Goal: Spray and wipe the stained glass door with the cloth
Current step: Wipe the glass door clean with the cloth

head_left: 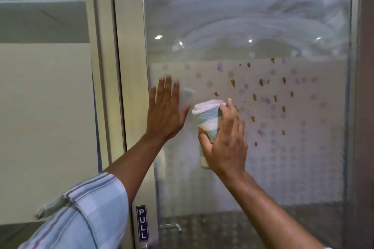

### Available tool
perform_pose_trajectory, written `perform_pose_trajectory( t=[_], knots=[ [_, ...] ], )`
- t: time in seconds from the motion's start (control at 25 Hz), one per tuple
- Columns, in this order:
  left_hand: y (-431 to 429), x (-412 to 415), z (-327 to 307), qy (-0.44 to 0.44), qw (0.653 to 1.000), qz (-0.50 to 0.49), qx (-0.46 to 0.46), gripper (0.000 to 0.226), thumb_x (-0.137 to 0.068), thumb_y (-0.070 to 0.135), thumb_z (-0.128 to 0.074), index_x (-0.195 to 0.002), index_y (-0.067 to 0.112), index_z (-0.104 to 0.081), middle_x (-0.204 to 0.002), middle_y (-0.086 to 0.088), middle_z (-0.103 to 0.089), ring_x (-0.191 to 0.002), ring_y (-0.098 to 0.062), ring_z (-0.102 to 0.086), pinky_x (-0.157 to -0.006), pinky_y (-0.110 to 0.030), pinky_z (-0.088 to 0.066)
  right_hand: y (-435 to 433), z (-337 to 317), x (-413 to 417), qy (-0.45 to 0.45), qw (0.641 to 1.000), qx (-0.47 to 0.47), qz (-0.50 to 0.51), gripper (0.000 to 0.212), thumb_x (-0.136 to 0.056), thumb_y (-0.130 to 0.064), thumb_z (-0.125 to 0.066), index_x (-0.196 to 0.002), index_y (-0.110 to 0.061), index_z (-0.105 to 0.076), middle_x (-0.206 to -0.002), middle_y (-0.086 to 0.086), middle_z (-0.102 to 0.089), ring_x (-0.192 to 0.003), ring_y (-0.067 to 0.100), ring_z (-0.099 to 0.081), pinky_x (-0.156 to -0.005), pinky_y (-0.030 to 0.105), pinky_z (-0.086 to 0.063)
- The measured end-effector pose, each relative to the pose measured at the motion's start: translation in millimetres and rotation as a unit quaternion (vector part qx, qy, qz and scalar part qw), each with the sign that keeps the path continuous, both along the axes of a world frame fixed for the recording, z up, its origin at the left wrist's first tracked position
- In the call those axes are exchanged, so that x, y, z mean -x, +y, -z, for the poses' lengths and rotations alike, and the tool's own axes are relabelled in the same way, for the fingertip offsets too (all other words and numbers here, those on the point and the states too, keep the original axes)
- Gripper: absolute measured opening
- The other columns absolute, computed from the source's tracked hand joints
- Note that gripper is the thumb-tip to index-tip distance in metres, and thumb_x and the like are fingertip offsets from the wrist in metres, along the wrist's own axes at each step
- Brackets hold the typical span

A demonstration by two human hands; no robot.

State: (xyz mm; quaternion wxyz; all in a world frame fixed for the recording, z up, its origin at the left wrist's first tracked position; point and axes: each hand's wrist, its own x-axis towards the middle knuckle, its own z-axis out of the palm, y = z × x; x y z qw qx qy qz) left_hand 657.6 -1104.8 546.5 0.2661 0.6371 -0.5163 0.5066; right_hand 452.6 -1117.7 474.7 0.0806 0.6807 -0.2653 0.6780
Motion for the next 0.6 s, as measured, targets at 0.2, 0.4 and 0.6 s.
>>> perform_pose_trajectory(
  t=[0.2, 0.4, 0.6],
  knots=[
    [-28.3, -25.2, -18.6, -0.032, 0.998, -0.004, 0.049, 0.083, -0.113, 0.059, -0.035, -0.174, 0.008, -0.013, -0.183, -0.022, -0.008, -0.171, -0.041, -0.006, -0.139, -0.059, -0.011, -37.4, -39.1, -23.3, -0.017, 0.998, 0.013, 0.064, 0.076, -0.088, -0.048, -0.065, -0.151, -0.020, -0.034, -0.166, 0.018, -0.038, -0.145, 0.041, -0.047, -0.096, 0.059, -0.054],
    [-42.6, -40.5, -16.0, -0.063, 0.994, 0.001, 0.090, 0.080, -0.113, 0.056, -0.034, -0.175, 0.011, -0.012, -0.184, -0.020, -0.007, -0.172, -0.038, -0.006, -0.139, -0.058, -0.012, -84.8, -53.2, -60.6, 0.074, 0.987, 0.016, 0.145, 0.079, -0.099, -0.062, -0.048, -0.159, -0.012, -0.037, -0.175, 0.019, -0.021, -0.163, 0.038, -0.017, -0.126, 0.065, -0.020],
    [-47.1, -42.7, -15.0, -0.070, 0.993, 0.003, 0.100, 0.080, -0.112, 0.057, -0.031, -0.175, 0.011, -0.013, -0.184, -0.020, -0.008, -0.172, -0.037, -0.006, -0.139, -0.058, -0.011, -114.6, -26.3, -72.2, 0.110, 0.985, 0.066, 0.111, 0.084, -0.102, -0.051, -0.047, -0.168, -0.009, -0.017, -0.178, 0.019, -0.007, -0.166, 0.038, -0.002, -0.131, 0.064, -0.012]
  ],
)
